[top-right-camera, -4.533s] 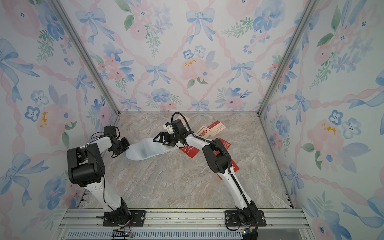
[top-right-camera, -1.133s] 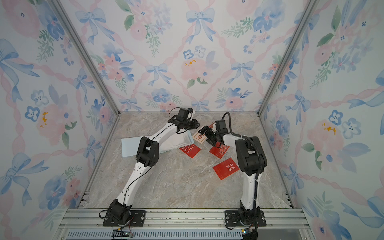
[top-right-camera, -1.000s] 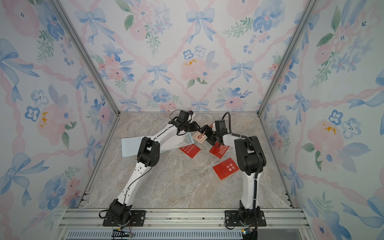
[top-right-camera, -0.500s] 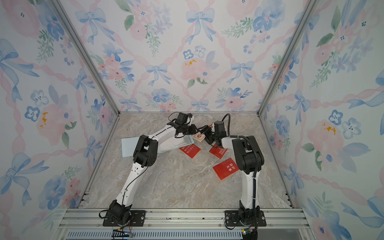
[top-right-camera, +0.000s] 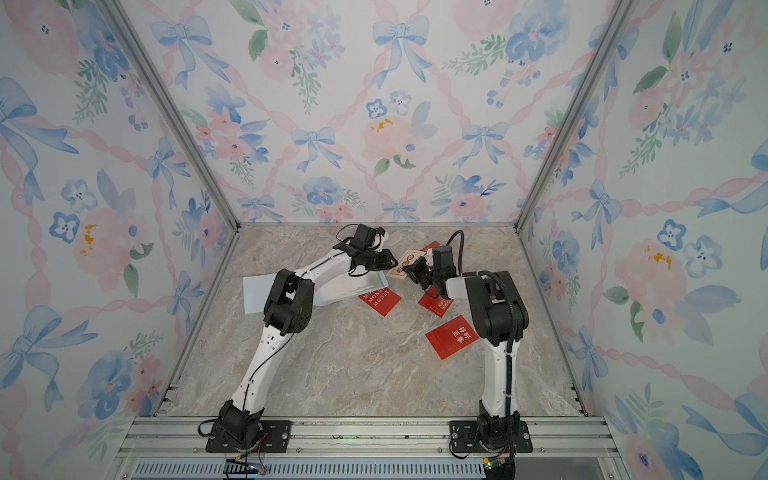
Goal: Place the photos into the photo albums
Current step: Pick up the photo at the center of the board.
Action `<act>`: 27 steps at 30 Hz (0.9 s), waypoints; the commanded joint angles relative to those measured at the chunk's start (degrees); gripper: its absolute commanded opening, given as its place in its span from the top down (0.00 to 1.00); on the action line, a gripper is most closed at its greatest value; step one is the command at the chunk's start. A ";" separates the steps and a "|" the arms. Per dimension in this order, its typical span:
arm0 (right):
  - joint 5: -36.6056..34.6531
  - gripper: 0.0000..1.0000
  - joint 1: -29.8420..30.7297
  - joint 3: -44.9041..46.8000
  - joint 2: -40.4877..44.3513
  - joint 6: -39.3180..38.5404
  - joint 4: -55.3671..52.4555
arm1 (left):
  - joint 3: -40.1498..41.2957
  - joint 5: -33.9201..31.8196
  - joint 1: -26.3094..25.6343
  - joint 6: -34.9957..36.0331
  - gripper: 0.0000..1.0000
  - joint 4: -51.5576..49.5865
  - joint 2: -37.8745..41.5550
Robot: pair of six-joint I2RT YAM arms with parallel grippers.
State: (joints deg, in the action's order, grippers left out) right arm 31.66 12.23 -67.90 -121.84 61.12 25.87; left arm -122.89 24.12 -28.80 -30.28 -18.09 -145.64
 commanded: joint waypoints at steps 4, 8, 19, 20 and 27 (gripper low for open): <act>18.81 0.95 -2.08 -6.84 5.40 -14.48 -11.04 | 4.81 5.59 3.01 0.50 0.62 -0.45 14.14; 24.59 0.94 -0.90 -13.09 9.13 -38.42 -38.48 | 15.41 9.16 5.01 3.03 0.54 1.78 23.87; 35.14 0.93 7.72 -24.48 9.58 -63.20 -68.22 | 43.50 21.25 10.93 5.23 0.19 18.55 42.07; 35.51 0.93 8.20 -25.11 9.37 -64.24 -69.72 | 43.99 22.15 10.88 5.52 0.18 18.58 42.35; 38.82 0.93 9.30 -29.31 8.20 -72.24 -80.02 | 45.85 28.32 12.19 6.70 0.22 18.59 43.82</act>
State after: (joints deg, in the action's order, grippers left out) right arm 67.35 21.50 -95.37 -112.16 -5.28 -46.61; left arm -77.62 47.33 -17.02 -25.56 -1.32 -104.44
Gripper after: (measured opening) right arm 0.069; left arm 0.789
